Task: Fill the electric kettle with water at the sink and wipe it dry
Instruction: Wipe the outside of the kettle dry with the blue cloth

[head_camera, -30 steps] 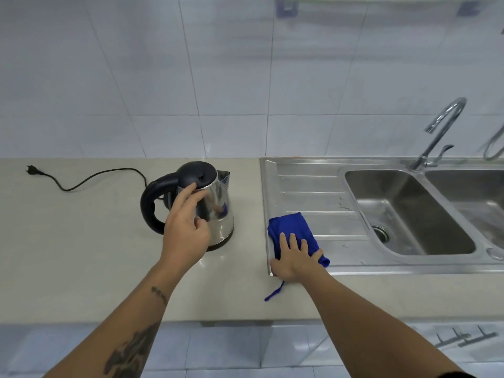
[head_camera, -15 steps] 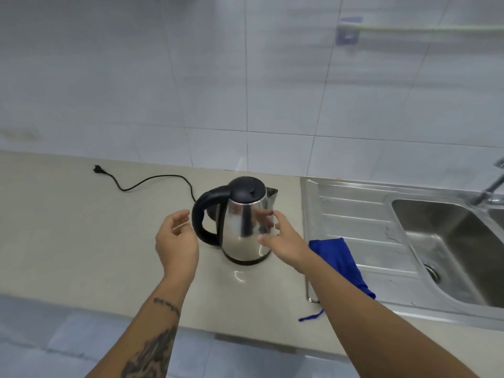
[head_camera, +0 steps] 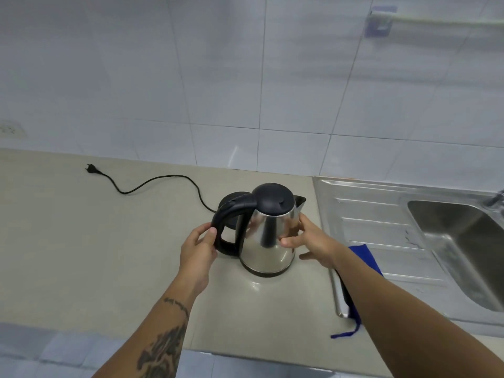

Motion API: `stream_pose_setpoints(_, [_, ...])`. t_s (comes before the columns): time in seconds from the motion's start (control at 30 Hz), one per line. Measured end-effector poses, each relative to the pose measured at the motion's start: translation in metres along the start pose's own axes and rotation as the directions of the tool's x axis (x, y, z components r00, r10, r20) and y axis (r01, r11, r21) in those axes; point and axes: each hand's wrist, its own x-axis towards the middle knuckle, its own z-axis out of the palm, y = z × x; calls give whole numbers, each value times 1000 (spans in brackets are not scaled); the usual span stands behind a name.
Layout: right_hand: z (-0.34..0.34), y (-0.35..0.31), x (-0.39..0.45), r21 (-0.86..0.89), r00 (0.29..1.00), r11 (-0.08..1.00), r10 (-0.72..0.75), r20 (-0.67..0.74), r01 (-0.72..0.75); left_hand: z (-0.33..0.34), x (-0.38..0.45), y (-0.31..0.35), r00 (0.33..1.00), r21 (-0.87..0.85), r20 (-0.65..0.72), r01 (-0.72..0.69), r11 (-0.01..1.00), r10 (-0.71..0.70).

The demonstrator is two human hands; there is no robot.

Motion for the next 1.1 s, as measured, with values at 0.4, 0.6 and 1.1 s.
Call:
stream_pose_setpoints(0.4, [41, 15, 6, 207, 973, 964, -129, -191, 168, -10, 42, -1, 989, 146, 59, -139, 979, 132])
stream_pose_setpoints(0.6, [49, 9, 3, 208, 952, 952, -168, -255, 224, -10, 56, 4, 980, 163, 83, -193, 967, 181])
stream_pose_setpoints(1.1, [62, -89, 59, 227, 879, 904, -250, -406, 362, 2, 153, 96, 936, 113, 172, -330, 937, 309])
